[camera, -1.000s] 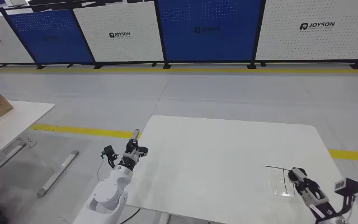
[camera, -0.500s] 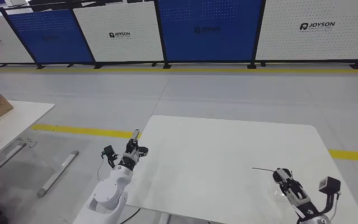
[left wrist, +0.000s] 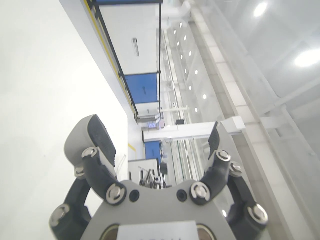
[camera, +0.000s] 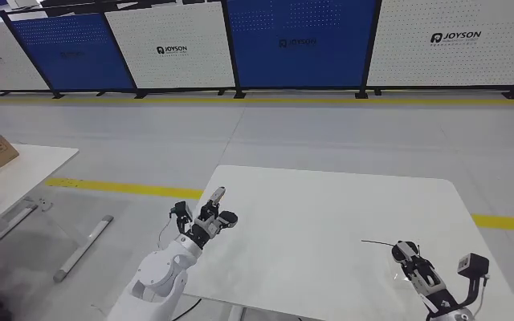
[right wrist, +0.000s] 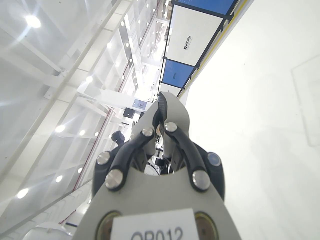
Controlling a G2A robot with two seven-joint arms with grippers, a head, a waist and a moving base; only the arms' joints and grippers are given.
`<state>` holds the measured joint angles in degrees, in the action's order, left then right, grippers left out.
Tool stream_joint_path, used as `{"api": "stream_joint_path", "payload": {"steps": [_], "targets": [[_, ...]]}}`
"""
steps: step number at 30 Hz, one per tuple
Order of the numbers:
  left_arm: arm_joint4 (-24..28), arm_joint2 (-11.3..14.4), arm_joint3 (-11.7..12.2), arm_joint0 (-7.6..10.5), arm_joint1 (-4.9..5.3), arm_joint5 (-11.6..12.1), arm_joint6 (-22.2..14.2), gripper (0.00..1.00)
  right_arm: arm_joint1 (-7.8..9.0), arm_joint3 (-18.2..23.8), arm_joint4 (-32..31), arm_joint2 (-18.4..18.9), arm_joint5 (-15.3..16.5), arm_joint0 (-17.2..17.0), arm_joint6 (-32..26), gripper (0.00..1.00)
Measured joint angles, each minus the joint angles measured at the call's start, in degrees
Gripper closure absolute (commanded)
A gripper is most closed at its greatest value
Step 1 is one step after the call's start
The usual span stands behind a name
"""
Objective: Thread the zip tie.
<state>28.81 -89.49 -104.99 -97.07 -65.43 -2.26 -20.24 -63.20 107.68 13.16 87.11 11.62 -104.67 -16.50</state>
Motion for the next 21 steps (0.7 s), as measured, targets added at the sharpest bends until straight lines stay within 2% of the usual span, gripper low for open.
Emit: {"api": "stream_joint_path", "payload": {"steps": [3,5,21], "targets": [[-0.82,1.85,0.45,0.36,0.26,-2.27,-6.41,0.00,0.00,0.00,0.00,0.00,0.00,0.00,0.00,1.00],[-2.84,2.92,1.20,0.56,0.38,-3.25,-8.12,0.00,0.00,0.00,0.00,0.00,0.00,0.00,0.00,1.00],[-3.37,3.14,1.39,0.58,0.39,-3.41,-8.00,0.00,0.00,0.00,0.00,0.00,0.00,0.00,0.00,1.00]]}}
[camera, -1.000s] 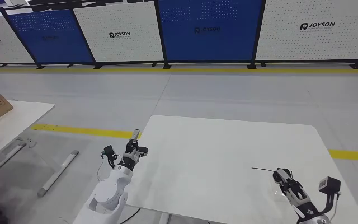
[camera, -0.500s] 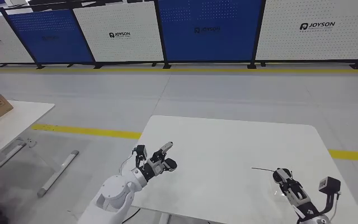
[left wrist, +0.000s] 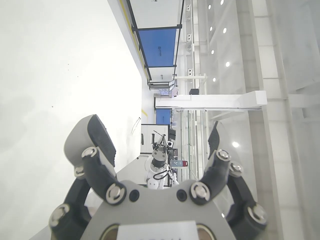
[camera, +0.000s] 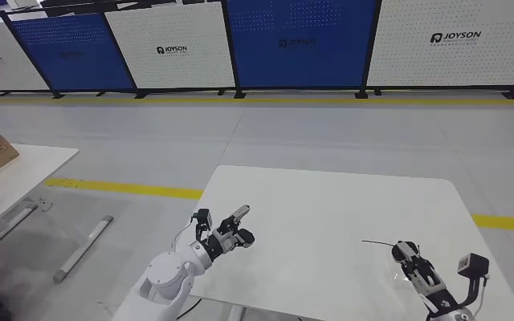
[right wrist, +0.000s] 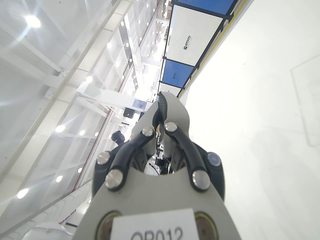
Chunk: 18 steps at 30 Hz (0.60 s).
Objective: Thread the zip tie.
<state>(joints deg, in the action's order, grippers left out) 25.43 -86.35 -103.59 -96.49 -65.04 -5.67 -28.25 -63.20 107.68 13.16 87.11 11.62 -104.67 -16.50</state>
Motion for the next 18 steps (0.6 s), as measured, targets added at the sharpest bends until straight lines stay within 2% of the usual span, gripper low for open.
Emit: {"api": "stream_joint_path", "payload": {"steps": [5,8,11,14,18], "targets": [[-0.24,0.19,0.00,0.07,-0.01,0.00,0.14,0.00,0.00,0.00,0.00,0.00,0.00,0.00,0.00,1.00],[-2.35,2.13,0.01,0.87,-0.06,-0.18,0.30,0.00,0.00,0.00,0.00,0.00,0.00,0.00,0.00,1.00],[-4.53,5.31,0.25,2.53,-0.23,-0.59,-0.02,0.00,0.00,0.00,0.00,0.00,0.00,0.00,0.00,1.00],[-8.26,9.77,0.25,4.74,-0.51,-0.99,-0.12,0.00,0.00,0.00,0.00,0.00,0.00,0.00,0.00,1.00],[-10.68,15.38,1.90,8.07,-1.07,-2.05,0.11,0.00,0.00,0.00,0.00,0.00,0.00,0.00,0.00,1.00]]}}
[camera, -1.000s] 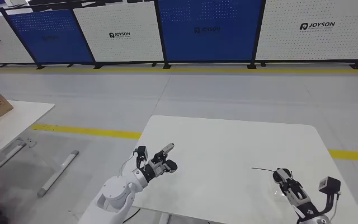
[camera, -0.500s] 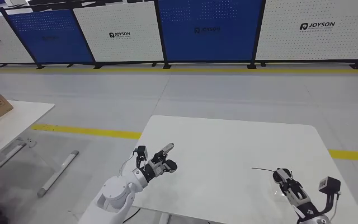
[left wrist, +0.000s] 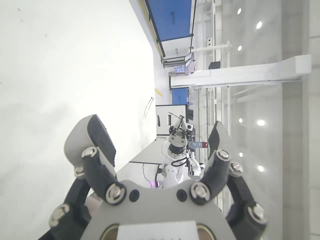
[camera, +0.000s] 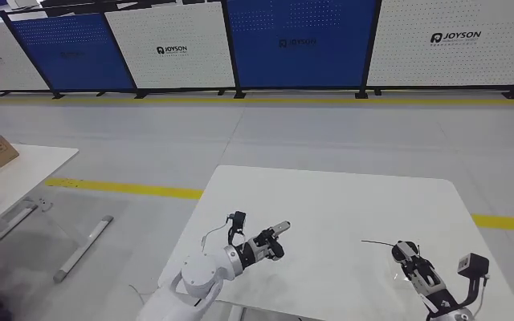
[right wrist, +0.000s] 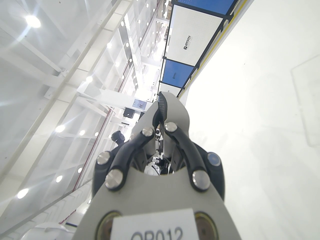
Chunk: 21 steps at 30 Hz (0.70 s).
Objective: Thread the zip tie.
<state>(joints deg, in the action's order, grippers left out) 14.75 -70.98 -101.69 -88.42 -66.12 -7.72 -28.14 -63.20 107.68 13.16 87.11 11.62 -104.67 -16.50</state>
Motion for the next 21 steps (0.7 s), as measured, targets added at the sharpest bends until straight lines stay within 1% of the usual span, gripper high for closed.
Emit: {"api": "stream_joint_path", "payload": {"steps": [1,3,17,21], "targets": [[-0.14,0.80,0.59,0.64,-0.11,-0.41,0.33,0.00,0.00,0.00,0.00,0.00,0.00,0.00,0.00,1.00],[0.35,1.71,1.58,1.51,-0.33,-1.13,2.17,0.00,0.00,0.00,0.00,0.00,0.00,0.00,0.00,1.00],[0.46,1.67,1.63,1.50,-0.35,-1.16,2.34,0.00,0.00,0.00,-0.04,-0.01,-0.01,0.03,0.04,1.00],[0.56,1.75,1.62,1.52,-0.37,-1.05,2.45,0.00,-0.30,0.35,-0.53,-1.15,0.33,0.59,1.33,1.00]]}}
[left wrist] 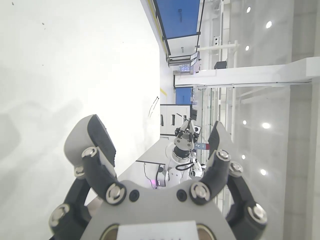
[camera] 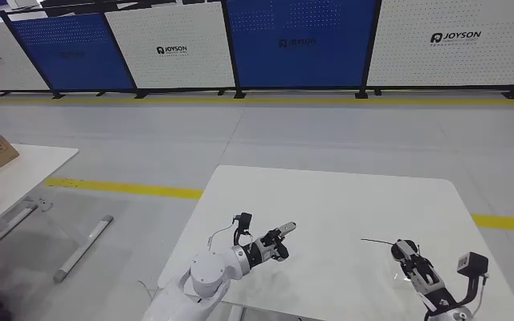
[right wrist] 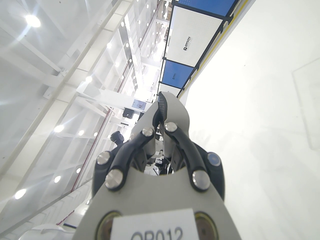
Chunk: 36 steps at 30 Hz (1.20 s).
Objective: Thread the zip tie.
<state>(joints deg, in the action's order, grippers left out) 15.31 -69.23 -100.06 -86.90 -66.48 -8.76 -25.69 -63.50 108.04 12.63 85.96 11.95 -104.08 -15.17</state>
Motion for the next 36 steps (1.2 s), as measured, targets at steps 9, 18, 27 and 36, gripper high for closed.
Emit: {"api": "stream_joint_path", "payload": {"steps": [9,18,27,36], "targets": [[0.44,4.32,0.83,1.85,-0.56,2.69,-0.42,0.00,-0.64,0.50,-0.93,-4.38,0.67,1.27,-0.97,1.00],[0.31,4.75,1.05,2.08,-0.60,2.44,-0.24,0.00,-0.70,0.13,0.14,-4.94,-0.04,1.64,-2.10,1.00],[0.34,4.76,1.04,2.07,-0.60,2.47,-0.24,0.00,-0.99,0.17,3.17,-5.75,0.50,1.97,-2.02,1.00],[12.25,2.53,1.80,0.35,-0.60,10.82,-4.97,0.00,-1.90,-1.03,3.50,-10.50,1.25,4.37,-0.87,1.00]]}}
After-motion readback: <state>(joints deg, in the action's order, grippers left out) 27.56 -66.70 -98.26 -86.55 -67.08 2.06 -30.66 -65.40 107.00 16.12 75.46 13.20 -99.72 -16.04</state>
